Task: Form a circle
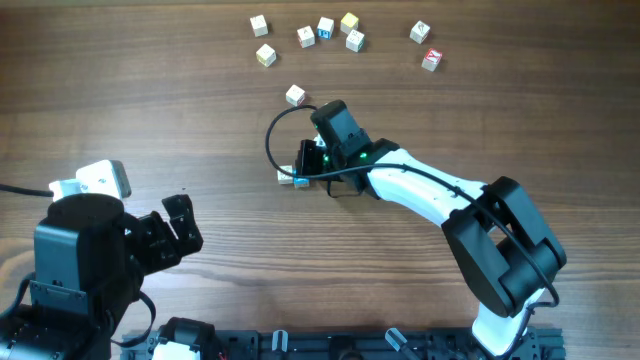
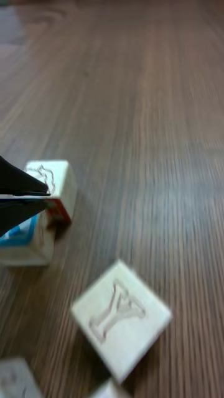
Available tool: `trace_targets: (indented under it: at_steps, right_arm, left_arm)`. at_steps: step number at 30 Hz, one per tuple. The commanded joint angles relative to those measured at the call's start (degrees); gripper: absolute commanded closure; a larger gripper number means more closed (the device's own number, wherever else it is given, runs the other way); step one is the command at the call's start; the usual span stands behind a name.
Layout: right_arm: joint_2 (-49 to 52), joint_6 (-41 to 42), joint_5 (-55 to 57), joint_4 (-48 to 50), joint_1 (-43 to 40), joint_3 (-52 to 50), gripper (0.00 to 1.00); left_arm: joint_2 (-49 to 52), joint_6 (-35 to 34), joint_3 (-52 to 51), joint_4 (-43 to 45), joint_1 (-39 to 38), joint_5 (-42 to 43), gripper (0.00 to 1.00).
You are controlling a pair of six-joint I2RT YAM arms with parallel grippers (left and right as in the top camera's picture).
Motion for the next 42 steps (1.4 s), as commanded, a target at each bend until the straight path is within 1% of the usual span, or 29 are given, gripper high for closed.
trace_targets:
  at_steps: [1,4,8,10,12,18,22,31,35,42]
  right_arm:
    - [-0.5,-2.5,-2.9,0.2,0.3,-0.4,0.94]
    - [-0.5,-3.0,-2.8,0.6,0.3,-0.4,0.93]
    - [-0.5,-6.7,-4.9,0.3,1.3,-0.4,0.93]
    - [-0.5,-8.5,-4.6,-0.1,2.9,-0.4,0.91]
    - [-0.5,-8.4,-2.9,-0.4,3.7,-0.4,0.91]
    - [-0.5,-8.1,0.7,-1.9,4.0,-0.4,0.90]
    - [-0.5,-4.9,6.1,-4.7,4.0,-0.4,0.93]
    - [-0.5,-3.7,8.1,-4.8,4.0,-0.4,0.93]
    - [-0.5,-1.3,9.5,-6.2,4.0,-0.4,0.95]
    - [-1.7,-1.4,9.5,-7.8,3.9,-0.4,0.96]
  left_arm:
    - [-0.1,-0.3,0.0,0.1,0.4,-0.7,0.00]
    - [-0.1,-0.3,0.0,0.1,0.4,-0.7,0.00]
    - [-0.1,-0.3,0.0,0.1,0.4,-0.7,0.00]
    - [-0.1,-0.3,0.0,0.1,0.4,-0.7,0.00]
    - [-0.1,-0.3,0.0,0.1,0.4,-0.7,0.00]
    - [-0.1,-0.3,0.0,0.1,0.4,-0.7,0.00]
    - [-0.1,-0.3,0.0,0.1,0.4,-0.7,0.00]
    - [-0.1,-0.3,0.0,0.1,0.4,-0.7,0.00]
    - [-0.1,-0.3,0.0,0.1,0.4,-0.7,0.00]
    - [-0.1,-0.3,0.0,0.1,0.4,-0.7,0.00]
